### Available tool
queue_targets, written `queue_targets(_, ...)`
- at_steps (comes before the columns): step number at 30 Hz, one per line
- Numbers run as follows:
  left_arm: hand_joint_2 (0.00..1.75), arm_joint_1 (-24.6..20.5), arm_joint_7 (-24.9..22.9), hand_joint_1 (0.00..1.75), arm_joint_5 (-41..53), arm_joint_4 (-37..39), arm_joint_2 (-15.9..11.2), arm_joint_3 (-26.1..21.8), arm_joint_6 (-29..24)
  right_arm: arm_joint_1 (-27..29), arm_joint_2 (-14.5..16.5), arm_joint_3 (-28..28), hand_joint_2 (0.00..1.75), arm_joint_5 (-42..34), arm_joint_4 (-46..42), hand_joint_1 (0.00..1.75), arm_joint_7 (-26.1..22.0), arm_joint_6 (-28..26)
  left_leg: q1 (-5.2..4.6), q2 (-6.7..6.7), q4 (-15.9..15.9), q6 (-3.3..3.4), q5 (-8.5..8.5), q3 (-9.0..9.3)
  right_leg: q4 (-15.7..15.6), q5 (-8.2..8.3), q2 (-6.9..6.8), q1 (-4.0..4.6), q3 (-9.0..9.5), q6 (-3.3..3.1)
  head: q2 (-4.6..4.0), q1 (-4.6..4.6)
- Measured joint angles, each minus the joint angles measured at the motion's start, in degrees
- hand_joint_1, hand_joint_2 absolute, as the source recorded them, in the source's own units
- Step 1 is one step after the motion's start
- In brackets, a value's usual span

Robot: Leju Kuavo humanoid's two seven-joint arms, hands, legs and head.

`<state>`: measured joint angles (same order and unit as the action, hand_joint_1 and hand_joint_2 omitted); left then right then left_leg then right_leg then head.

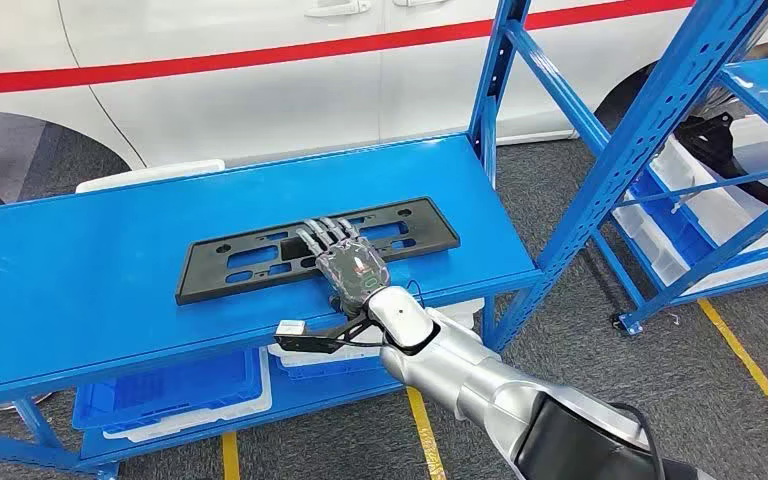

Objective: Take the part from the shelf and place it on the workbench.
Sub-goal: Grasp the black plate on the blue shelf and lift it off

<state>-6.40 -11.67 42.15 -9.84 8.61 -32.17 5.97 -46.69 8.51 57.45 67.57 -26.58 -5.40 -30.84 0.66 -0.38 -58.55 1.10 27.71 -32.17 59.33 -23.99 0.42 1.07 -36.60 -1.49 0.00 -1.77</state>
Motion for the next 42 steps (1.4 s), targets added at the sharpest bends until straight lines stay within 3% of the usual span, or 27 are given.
queue_targets(1, 0.0, -0.01, 0.06, 0.0, -0.03, 0.0, 0.0, 0.0, 0.0, -0.17, 0.11, 0.06, 1.75, 0.21, 0.37, 0.89, 0.65, 0.02, 0.0, 0.0, 0.0, 0.0, 0.0, 0.0, 0.0, 0.0, 0.0, -0.01, 0.0, 0.0, 0.0, 0.0)
queue_targets(2, 0.0, -0.01, 0.12, 0.0, -0.05, 0.0, 0.0, 0.0, 0.0, -0.34, 0.22, 0.11, 1.75, 0.37, 0.7, 1.1, 1.24, 0.06, 0.0, 0.0, 0.0, 0.0, 0.0, 0.0, 0.0, 0.0, 0.0, -0.01, 0.0, 0.0, 0.0, 0.0)
queue_targets(4, 0.0, -0.02, 0.32, 0.0, -0.15, 0.0, 0.0, 0.0, -0.01, -1.01, 0.55, 0.27, 1.75, 0.88, 2.03, 1.7, 3.28, 0.14, 0.0, 0.0, 0.0, 0.0, 0.0, 0.0, 0.0, 0.0, -0.01, -0.05, 0.0, 0.0, 0.0, 0.0)
queue_targets(30, 0.0, 0.03, 0.63, 0.0, -0.93, 0.0, 0.0, -0.02, -0.03, -2.06, 0.65, 0.34, 1.75, 0.66, 5.92, 1.75, 4.2, -1.15, -0.01, 0.0, 0.0, 0.01, 0.0, 0.08, 0.0, 0.0, -0.04, -0.09, 0.07, 0.01, 0.0, 0.0)
queue_targets(42, 0.0, 0.02, 3.51, 0.0, -1.21, 0.0, 0.0, -0.4, -0.08, -1.13, -0.53, -0.51, 1.75, -2.48, 5.19, 1.75, -0.78, -3.58, -0.02, 0.0, 0.0, 0.01, 0.0, 0.1, 0.0, 0.0, -0.03, -0.09, 0.08, 0.01, 0.0, 0.0)
